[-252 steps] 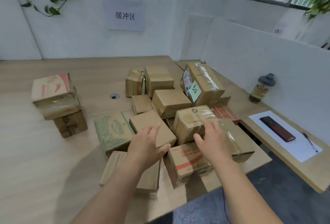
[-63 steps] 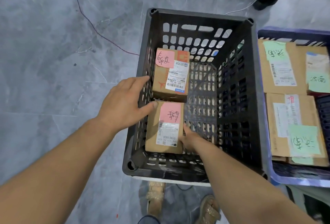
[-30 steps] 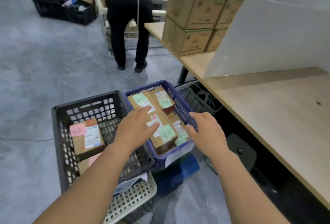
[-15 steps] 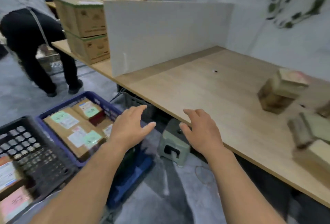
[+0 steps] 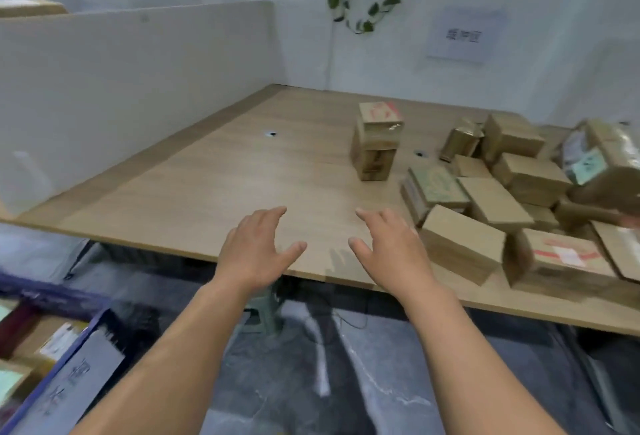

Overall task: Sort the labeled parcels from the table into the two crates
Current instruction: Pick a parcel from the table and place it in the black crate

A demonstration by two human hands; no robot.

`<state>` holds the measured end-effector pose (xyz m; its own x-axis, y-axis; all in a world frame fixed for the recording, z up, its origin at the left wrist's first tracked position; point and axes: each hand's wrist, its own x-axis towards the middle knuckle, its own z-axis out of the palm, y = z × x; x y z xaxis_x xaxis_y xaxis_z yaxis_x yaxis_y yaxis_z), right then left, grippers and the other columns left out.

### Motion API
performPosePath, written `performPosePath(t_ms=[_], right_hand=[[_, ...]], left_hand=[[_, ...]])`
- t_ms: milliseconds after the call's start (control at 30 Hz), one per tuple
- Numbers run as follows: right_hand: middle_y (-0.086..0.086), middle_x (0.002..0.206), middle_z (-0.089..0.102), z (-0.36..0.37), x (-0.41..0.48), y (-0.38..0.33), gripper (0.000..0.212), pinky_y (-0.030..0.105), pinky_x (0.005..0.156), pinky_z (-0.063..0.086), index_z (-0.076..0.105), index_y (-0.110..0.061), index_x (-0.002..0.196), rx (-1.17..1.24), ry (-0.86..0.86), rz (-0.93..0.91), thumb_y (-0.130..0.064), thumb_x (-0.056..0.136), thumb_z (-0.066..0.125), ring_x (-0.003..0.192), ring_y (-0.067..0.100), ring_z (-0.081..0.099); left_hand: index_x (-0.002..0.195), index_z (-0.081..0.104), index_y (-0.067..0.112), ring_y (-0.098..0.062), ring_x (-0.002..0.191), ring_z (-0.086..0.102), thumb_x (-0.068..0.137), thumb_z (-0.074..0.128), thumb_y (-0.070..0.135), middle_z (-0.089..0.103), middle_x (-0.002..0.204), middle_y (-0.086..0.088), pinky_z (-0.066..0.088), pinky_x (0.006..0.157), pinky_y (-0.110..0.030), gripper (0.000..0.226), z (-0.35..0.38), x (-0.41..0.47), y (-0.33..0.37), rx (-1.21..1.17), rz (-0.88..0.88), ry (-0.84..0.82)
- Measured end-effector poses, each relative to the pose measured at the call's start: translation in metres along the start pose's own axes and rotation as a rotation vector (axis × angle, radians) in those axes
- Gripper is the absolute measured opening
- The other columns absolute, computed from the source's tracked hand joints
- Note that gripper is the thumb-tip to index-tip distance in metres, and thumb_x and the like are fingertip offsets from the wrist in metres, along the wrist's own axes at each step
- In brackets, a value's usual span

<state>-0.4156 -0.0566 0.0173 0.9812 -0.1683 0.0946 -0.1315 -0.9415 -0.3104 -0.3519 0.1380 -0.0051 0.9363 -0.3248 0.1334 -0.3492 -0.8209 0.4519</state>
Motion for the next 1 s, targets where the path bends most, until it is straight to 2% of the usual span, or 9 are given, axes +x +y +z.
performPosePath(t_ms=[267, 467, 667, 1000], right_hand=[[0.001, 0.142, 0.042, -0.016, 0.026, 0.069, 0.053, 0.034, 0.108, 0.027, 0.033, -0.027, 0.148, -0.054, 0.046, 0.220, -0.038, 0.098, 0.045, 0.133, 0.021, 0.035], [0.002, 0.142, 0.043, -0.030, 0.085, 0.107, 0.052, 0.039, 0.108, 0.030, 0.035, -0.026, 0.146, -0.094, 0.068, 0.342, -0.037, 0.097, 0.047, 0.133, 0.022, 0.036], [0.002, 0.141, 0.043, -0.048, 0.136, 0.135, 0.052, 0.036, 0.106, 0.031, 0.034, -0.027, 0.147, -0.111, 0.110, 0.437, -0.038, 0.098, 0.046, 0.132, 0.022, 0.037], [0.001, 0.140, 0.044, -0.069, 0.146, 0.191, 0.049, 0.037, 0.106, 0.031, 0.037, -0.027, 0.145, -0.182, 0.154, 0.547, -0.039, 0.098, 0.046, 0.130, 0.021, 0.038]], left_hand=[[0.146, 0.031, 0.025, -0.016, 0.135, 0.034, 0.088, 0.054, 0.053, 0.039, 0.146, 0.005, 0.028, 0.108, -0.032, 0.068, 0.055, 0.079, 0.063, -0.062, 0.194, -0.091], [0.146, 0.032, 0.024, -0.016, 0.135, 0.033, 0.088, 0.055, 0.053, 0.040, 0.146, 0.004, 0.028, 0.108, -0.032, 0.069, 0.086, 0.162, 0.100, -0.084, 0.346, -0.153], [0.147, 0.030, 0.026, -0.016, 0.133, 0.035, 0.087, 0.055, 0.056, 0.040, 0.146, 0.004, 0.033, 0.106, -0.035, 0.071, 0.097, 0.238, 0.128, -0.091, 0.469, -0.151], [0.146, 0.030, 0.028, -0.012, 0.128, 0.039, 0.086, 0.056, 0.056, 0.045, 0.139, 0.006, 0.036, 0.106, -0.034, 0.071, 0.137, 0.279, 0.193, -0.135, 0.640, -0.169]])
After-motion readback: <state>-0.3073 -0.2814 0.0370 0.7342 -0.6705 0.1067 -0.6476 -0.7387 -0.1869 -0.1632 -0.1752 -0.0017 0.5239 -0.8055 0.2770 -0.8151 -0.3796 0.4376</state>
